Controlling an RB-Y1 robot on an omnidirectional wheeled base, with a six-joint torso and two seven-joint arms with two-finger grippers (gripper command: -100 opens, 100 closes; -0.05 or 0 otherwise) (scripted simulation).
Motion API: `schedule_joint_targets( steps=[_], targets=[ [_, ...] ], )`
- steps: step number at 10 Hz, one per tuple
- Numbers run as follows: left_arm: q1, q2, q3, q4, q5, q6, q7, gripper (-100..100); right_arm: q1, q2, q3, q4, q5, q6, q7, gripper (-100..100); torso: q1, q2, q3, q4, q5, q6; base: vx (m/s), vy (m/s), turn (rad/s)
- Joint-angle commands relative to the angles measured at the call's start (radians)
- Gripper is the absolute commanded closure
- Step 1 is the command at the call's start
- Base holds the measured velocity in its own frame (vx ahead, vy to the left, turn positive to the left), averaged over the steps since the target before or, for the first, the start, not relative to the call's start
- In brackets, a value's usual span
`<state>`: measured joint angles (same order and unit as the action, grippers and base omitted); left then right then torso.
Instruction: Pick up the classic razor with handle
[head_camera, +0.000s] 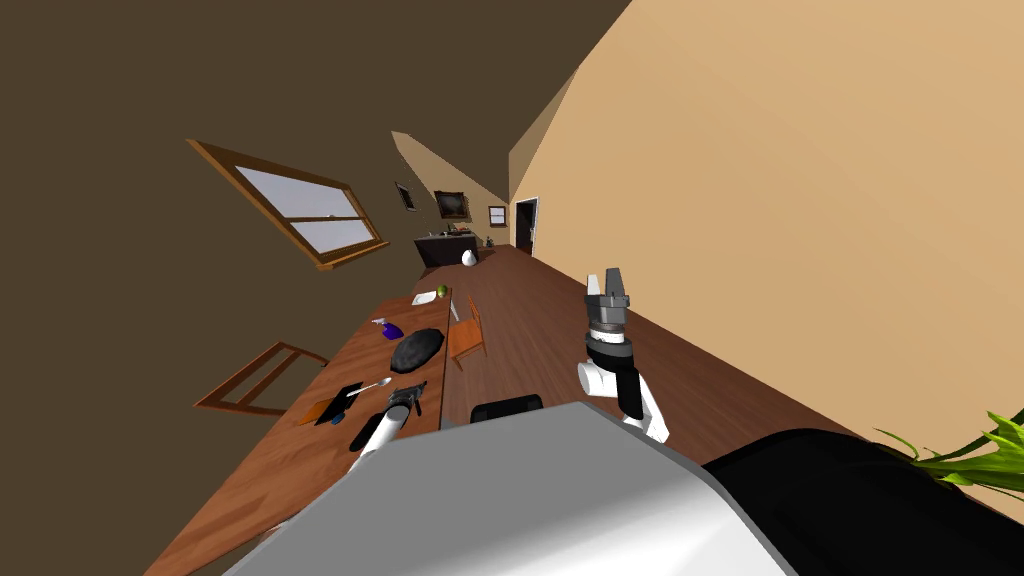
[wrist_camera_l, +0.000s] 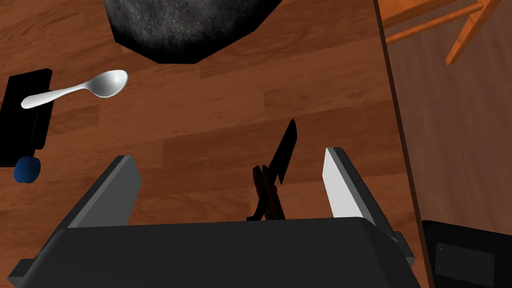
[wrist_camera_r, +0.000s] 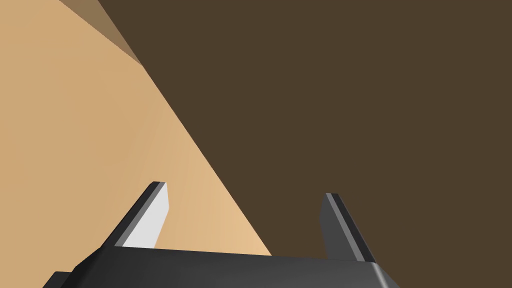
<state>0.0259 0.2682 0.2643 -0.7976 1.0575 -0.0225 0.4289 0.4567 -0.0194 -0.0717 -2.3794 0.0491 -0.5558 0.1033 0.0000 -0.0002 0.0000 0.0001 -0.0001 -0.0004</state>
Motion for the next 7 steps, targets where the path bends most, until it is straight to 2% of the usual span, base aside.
schedule_joint_targets(
  steps=[1, 2, 3, 4, 5, 6, 7],
  targets=[
    [-0.013, -0.002, 0.031, 0.050, 0.038, 0.033, 0.004, -100, 0.000, 0.000, 0.000, 0.000, 0.000, 0.000, 0.000, 0, 0.000, 0.000, 0.000, 0.000, 0.000, 0.000, -0.004, 0.003, -0.088],
    [-0.013, -0.002, 0.031, 0.050, 0.038, 0.033, 0.004, -100, 0.000, 0.000, 0.000, 0.000, 0.000, 0.000, 0.000, 0, 0.000, 0.000, 0.000, 0.000, 0.000, 0.000, -0.003, 0.004, -0.026],
    [-0.013, -0.002, 0.050, 0.050, 0.038, 0.033, 0.004, -100, 0.000, 0.000, 0.000, 0.000, 0.000, 0.000, 0.000, 0, 0.000, 0.000, 0.000, 0.000, 0.000, 0.000, 0.000, 0.000, 0.000],
    [-0.013, -0.002, 0.031, 0.050, 0.038, 0.033, 0.004, -100, 0.000, 0.000, 0.000, 0.000, 0.000, 0.000, 0.000, 0, 0.000, 0.000, 0.000, 0.000, 0.000, 0.000, 0.000, 0.000, 0.000],
    [-0.025, 0.004, 0.038, 0.089, 0.066, 0.047, 0.014, -100, 0.000, 0.000, 0.000, 0.000, 0.000, 0.000, 0.000, 0, 0.000, 0.000, 0.000, 0.000, 0.000, 0.000, -0.001, -0.001, -0.051],
    [-0.025, 0.004, 0.038, 0.089, 0.066, 0.047, 0.014, -100, 0.000, 0.000, 0.000, 0.000, 0.000, 0.000, 0.000, 0, 0.000, 0.000, 0.000, 0.000, 0.000, 0.000, -0.001, 0.002, -0.039],
    [-0.036, 0.009, 0.044, 0.124, 0.092, 0.059, 0.022, -100, 0.000, 0.000, 0.000, 0.000, 0.000, 0.000, 0.000, 0, 0.000, 0.000, 0.000, 0.000, 0.000, 0.000, -0.002, 0.001, -0.052]
  ],
)
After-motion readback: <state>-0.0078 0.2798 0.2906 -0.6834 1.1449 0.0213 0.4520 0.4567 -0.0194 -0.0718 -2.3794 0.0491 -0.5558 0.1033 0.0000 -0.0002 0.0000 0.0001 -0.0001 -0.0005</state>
